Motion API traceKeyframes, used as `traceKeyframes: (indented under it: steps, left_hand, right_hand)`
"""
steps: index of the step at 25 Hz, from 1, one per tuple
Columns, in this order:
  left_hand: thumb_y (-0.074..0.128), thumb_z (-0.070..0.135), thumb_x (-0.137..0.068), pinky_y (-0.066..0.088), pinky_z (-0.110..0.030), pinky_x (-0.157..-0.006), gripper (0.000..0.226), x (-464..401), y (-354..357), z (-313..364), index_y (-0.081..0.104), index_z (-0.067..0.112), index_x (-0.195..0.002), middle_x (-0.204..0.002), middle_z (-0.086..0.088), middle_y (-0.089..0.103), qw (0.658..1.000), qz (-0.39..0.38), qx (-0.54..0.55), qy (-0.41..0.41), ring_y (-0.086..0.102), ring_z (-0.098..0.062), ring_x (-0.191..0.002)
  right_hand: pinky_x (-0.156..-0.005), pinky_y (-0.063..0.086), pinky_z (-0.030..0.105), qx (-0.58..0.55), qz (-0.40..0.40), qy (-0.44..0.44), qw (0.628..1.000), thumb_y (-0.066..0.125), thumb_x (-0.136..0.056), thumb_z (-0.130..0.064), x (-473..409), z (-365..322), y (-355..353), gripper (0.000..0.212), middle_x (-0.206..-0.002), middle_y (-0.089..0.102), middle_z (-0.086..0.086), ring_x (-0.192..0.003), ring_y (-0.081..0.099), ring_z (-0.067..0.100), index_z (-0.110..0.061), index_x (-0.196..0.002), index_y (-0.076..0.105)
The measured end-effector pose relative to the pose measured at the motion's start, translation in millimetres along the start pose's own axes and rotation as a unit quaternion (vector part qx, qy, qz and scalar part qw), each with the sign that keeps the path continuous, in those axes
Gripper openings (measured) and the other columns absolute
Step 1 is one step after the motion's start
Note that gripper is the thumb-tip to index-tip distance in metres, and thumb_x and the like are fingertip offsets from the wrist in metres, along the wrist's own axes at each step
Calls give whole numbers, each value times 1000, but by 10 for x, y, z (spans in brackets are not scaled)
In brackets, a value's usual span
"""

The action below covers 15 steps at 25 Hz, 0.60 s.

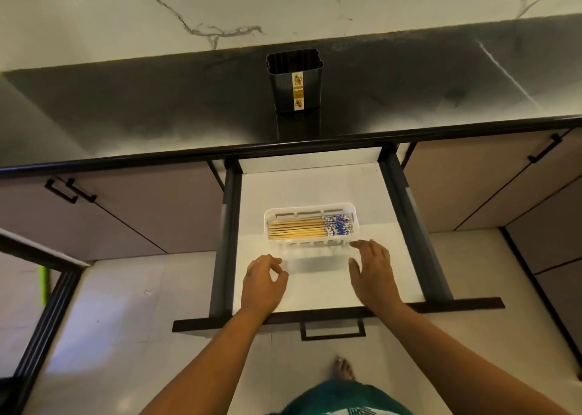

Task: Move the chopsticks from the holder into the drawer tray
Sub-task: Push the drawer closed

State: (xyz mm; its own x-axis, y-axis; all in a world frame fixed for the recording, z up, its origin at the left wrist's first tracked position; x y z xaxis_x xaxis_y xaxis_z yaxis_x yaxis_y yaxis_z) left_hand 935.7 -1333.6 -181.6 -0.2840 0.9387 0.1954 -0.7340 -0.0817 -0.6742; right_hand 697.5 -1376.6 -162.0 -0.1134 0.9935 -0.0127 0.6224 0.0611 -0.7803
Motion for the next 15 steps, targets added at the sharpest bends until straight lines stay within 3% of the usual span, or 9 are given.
traceKeyframes:
  steps: [2, 5, 6, 8, 9, 11, 13, 15]
  left_hand:
    - [59, 23, -90, 46, -23, -89, 3, 208, -28, 145, 55, 21, -89, -109, 3, 64, 990, 30, -66, 124, 52, -5, -98]
    - [55, 16, -90, 49, -23, -71, 4, 641, -59, 226, 55, 20, -92, -92, 1, 60, 959, 63, -123, 246, 51, -9, -81]
    - [54, 16, -90, 49, -23, -73, 8, 793, -55, 164, 57, 19, -97, -96, 0, 61, 954, 61, -138, 260, 53, -11, -83]
    - [53, 18, -93, 47, -30, -99, 31, 1002, -9, -75, 55, 15, -124, -131, -4, 57, 949, 36, -187, 250, 55, -19, -117]
    - [49, 19, -95, 33, -35, -113, 47, 1097, 30, -213, 41, 14, -141, -151, -5, 39, 944, 8, -223, 241, 39, -24, -138]
    - [37, 18, -99, 2, -36, -119, 64, 1213, 78, -397, 2, 17, -153, -160, 1, -6, 933, -46, -269, 235, -6, -20, -148]
    - [33, 16, -99, -7, -37, -118, 70, 1257, 49, -453, -15, 21, -149, -156, 3, -24, 933, -65, -276, 223, -25, -17, -143]
    - [38, 17, -96, -8, -38, -118, 79, 1230, 47, -487, -22, 22, -146, -155, 3, -30, 929, -89, -293, 207, -31, -18, -140]
  right_hand:
    - [-110, 39, 41, 76, 42, -59, 995, 59, -93, -22, 403, -157, 16, 39, -138, 52, 9, -134, 42, 27, -14, -129, 51]
    - [-117, 24, 41, 122, 39, -66, 990, 48, -96, -39, 924, -133, 163, 56, -154, 32, 11, -146, 24, 29, -13, -144, 35]
    - [-118, 19, 41, 139, 28, -52, 988, 42, -96, -44, 1065, -70, 208, 65, -159, 21, 13, -148, 16, 31, -10, -149, 26]
    - [-120, 15, 43, 165, 4, -2, 986, 36, -96, -49, 1252, 79, 268, 76, -161, 4, 17, -150, 3, 32, -4, -153, 11]
    - [-121, 15, 44, 184, -17, 22, 983, 35, -97, -49, 1335, 133, 298, 79, -161, -1, 17, -149, -2, 32, -3, -153, 5]
    - [-121, 14, 45, 219, -64, 35, 973, 36, -98, -48, 1445, 168, 347, 81, -160, -11, 16, -148, -11, 30, -4, -152, -5]
    - [-122, 11, 45, 235, -87, 32, 968, 37, -98, -44, 1468, 161, 361, 82, -158, -21, 15, -146, -19, 28, -4, -150, -13]
    - [-122, 5, 43, 237, -112, 44, 964, 38, -98, -41, 1442, 139, 356, 84, -155, -28, 14, -143, -26, 27, -5, -149, -18]
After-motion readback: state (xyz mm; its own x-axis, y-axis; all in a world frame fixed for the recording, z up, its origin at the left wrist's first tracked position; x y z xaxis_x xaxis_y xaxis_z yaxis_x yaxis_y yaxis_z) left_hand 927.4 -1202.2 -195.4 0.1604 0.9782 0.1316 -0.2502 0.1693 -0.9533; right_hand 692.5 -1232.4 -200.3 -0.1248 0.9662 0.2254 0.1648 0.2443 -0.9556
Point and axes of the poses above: each hand's wrist, its own x-axis away from the middle knuckle, its own y-axis out of the palm, z = x × y, the point moved 8 cm from there along -x, towards the middle knuckle
